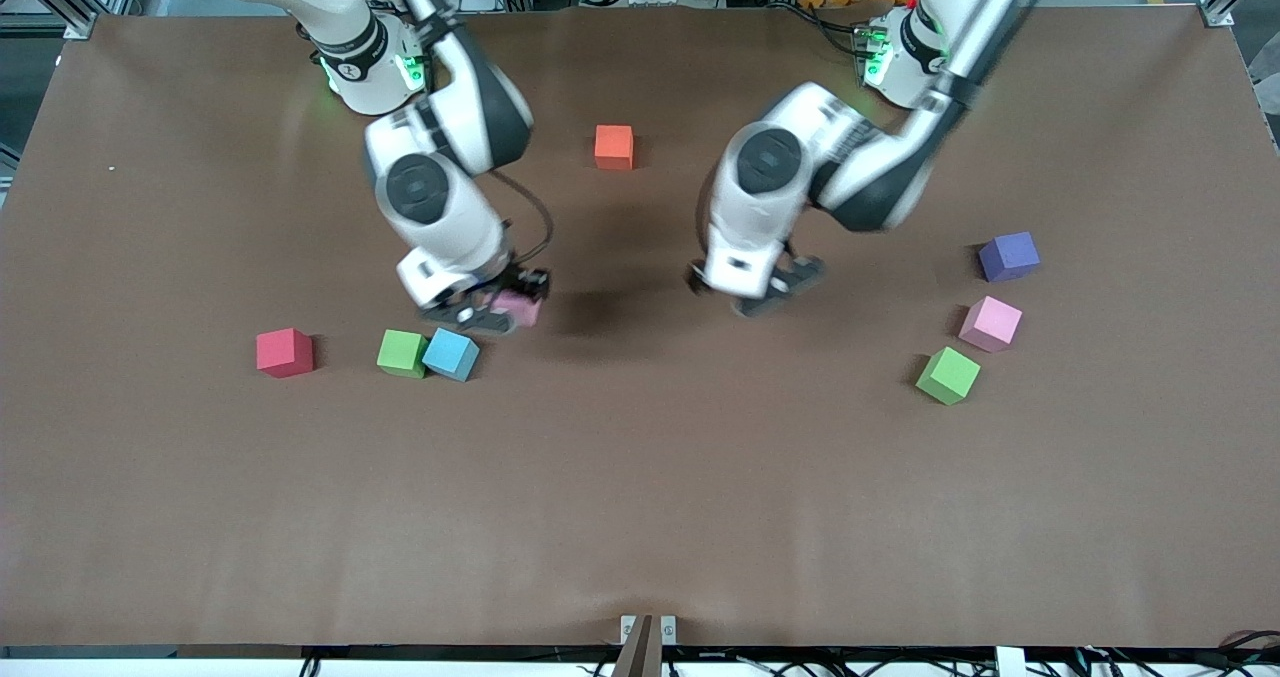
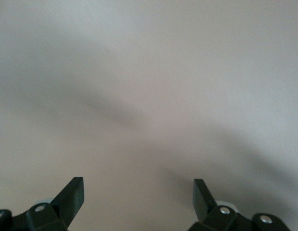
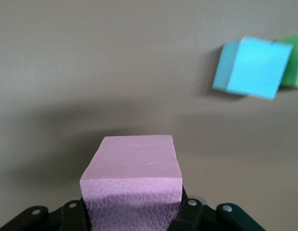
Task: Arrange blocks into number 1
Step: 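Place pink below orange with the right gripper while the left gripper reaches green, then grasp the green cube with the left gripper while the right gripper releases pink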
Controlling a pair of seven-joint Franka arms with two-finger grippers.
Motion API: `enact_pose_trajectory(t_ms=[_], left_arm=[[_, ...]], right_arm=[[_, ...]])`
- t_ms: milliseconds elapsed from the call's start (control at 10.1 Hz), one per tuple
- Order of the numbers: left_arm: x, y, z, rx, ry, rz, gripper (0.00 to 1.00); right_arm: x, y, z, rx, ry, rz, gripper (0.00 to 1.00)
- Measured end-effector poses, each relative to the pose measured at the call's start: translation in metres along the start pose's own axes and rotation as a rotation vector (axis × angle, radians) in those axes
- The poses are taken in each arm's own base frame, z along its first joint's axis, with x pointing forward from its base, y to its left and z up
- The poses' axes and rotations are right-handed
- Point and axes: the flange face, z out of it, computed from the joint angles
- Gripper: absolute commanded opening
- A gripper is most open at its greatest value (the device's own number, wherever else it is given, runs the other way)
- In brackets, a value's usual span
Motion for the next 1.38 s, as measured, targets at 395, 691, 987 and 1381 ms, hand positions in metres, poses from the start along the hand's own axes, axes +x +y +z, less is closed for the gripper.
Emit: enact_pose_trajectory(t_ms=[395,691,987,1381], left_arm=[[0.137,-0.067,0.017,0.044,0.06,-0.113,1.0],[0.193,-0.104,0.057,0.114,0.08,-0.138,1.0],[0.24,-0.139,0.072,0.117,0.054,-0.154,1.0],[0.247,-0.148,0.091,0.128,0.024,-0.156,1.0]], right_arm=[[-0.082,-0.044,0.053,-0.017,-0.078,-0.106,0.59],[-0.138,-0.071,0.085,-0.009,-0.079,-0.116,0.59],[-0.157,-0.069,0.103,-0.039,-0.099,-0.135,0.59],[-0.19,-0.08,0.114,-0.048,-0.117,-0.157,0.59]])
